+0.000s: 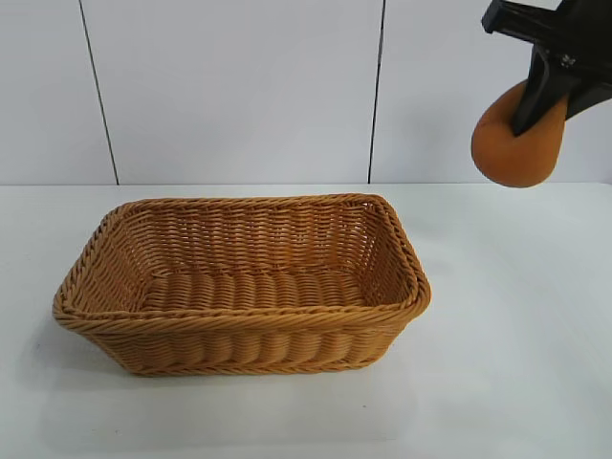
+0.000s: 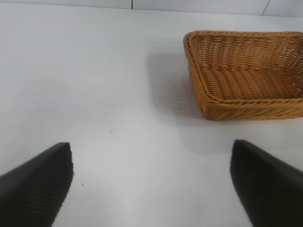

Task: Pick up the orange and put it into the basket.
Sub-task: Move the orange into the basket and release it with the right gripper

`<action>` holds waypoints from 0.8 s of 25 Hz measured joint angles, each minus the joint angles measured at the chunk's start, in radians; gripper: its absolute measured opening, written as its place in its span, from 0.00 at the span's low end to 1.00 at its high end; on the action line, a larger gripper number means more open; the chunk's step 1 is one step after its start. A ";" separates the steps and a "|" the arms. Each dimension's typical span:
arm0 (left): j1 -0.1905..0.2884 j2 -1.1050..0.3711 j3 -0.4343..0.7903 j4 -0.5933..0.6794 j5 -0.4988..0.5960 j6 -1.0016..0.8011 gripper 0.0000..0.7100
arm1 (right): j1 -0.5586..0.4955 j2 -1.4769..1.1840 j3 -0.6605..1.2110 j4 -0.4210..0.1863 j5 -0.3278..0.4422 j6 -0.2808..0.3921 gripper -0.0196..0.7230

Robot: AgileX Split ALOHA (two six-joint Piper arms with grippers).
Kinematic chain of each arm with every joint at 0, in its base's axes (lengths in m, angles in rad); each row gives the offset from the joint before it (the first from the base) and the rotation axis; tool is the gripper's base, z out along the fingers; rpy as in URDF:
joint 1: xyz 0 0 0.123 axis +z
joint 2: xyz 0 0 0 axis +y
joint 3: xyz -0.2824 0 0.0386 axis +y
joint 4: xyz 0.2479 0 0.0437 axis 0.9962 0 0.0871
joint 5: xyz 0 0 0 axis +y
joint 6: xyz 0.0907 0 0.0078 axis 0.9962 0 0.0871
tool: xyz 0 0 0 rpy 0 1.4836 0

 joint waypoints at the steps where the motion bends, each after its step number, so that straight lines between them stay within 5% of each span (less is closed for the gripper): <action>1: 0.000 0.000 0.000 0.000 0.000 0.000 0.91 | 0.000 0.000 0.000 0.000 0.000 0.000 0.08; 12: 0.000 0.000 0.000 0.000 0.000 0.000 0.91 | 0.351 0.067 0.000 0.063 -0.187 0.028 0.08; 20: 0.000 0.000 0.000 0.000 0.000 0.000 0.91 | 0.414 0.251 0.000 0.092 -0.345 0.039 0.08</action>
